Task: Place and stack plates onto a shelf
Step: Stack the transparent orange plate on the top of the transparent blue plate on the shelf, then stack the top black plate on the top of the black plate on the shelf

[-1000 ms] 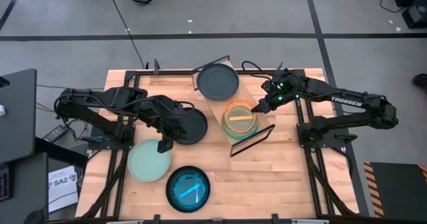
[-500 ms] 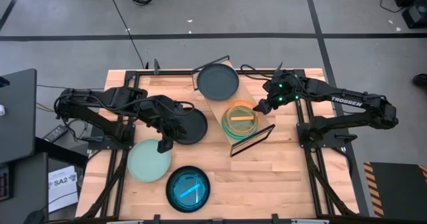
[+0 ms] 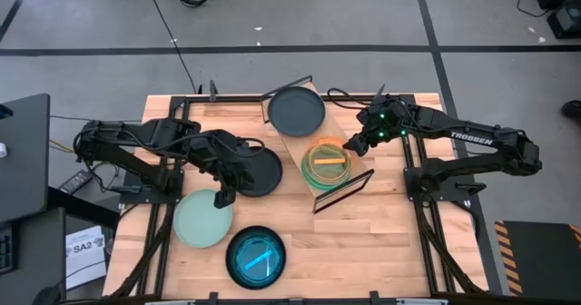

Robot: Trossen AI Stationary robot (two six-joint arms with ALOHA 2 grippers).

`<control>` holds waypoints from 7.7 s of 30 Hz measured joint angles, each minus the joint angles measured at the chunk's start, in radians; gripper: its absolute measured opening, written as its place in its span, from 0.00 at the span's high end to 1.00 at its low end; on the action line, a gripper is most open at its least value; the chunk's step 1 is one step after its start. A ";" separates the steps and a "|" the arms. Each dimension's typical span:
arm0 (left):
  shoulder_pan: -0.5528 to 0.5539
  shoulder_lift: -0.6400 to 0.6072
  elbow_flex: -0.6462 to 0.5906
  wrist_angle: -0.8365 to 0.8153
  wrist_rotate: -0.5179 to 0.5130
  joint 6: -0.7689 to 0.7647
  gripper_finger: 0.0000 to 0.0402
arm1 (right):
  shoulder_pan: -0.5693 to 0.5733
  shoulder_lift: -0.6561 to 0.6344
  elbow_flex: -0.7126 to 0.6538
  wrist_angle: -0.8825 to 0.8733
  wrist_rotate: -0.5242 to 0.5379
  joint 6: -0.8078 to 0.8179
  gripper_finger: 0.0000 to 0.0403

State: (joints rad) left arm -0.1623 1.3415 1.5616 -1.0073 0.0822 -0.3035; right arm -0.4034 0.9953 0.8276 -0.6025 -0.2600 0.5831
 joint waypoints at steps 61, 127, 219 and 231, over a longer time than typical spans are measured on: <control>-0.085 0.041 0.004 -0.038 -0.113 -0.024 0.74 | 0.000 -0.136 0.000 -0.058 0.006 -0.116 0.45; -0.019 0.249 -0.687 0.448 -0.227 0.134 0.74 | 0.005 -0.268 0.000 -0.161 0.007 -0.263 0.45; 0.221 0.305 0.299 -0.035 -0.348 0.708 0.95 | 0.142 -0.234 -0.001 0.004 0.095 -0.351 0.45; 0.348 0.391 0.296 0.027 -0.245 0.719 0.95 | 0.141 -0.234 -0.001 0.012 0.091 -0.351 0.45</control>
State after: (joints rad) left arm 0.1854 1.7329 1.8580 -0.9803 -0.1628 0.4156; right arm -0.2619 0.7612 0.8265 -0.5906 -0.1692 0.2322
